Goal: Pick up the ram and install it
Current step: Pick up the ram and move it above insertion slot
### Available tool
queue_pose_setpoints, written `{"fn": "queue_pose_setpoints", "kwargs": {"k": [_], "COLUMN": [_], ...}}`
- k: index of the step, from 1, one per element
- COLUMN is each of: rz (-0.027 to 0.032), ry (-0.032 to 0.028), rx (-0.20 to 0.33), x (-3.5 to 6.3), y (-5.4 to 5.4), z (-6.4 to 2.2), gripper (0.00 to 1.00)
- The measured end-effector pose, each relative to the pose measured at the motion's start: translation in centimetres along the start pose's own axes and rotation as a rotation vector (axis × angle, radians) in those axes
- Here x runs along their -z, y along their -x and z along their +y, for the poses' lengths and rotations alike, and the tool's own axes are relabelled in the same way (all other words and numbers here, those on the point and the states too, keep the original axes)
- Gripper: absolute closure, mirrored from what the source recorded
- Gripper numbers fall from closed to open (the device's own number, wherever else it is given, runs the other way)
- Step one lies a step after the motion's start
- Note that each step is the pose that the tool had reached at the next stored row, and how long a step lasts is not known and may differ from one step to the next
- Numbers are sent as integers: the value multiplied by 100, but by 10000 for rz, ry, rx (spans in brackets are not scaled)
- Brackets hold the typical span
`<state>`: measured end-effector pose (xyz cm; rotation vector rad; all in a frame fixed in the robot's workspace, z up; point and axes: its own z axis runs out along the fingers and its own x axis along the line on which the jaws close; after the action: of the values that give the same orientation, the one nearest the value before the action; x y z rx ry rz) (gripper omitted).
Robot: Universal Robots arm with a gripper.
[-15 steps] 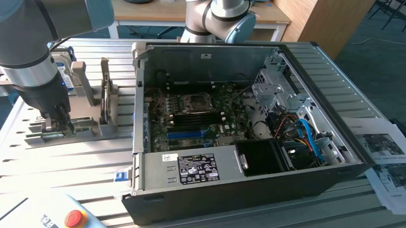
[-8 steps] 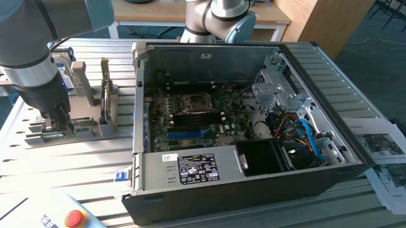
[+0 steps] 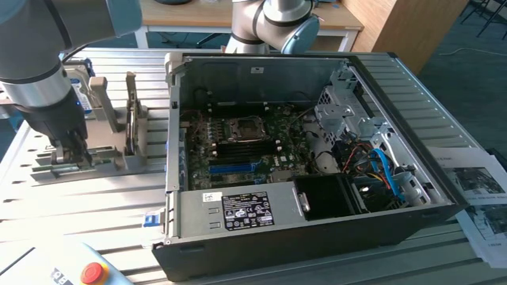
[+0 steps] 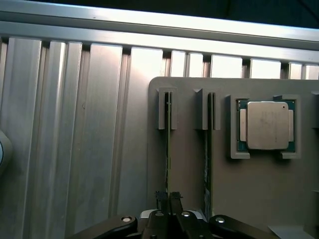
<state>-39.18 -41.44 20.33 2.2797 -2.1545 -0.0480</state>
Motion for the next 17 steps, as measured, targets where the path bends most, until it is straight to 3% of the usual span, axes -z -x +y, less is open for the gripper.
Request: {"fn": "queue_pose_setpoints", "kwargs": {"k": [17], "rz": [0], "ry": [3], "rx": [-4], "x": [245], "y": [5], "z": [2], "gripper": [88]}}
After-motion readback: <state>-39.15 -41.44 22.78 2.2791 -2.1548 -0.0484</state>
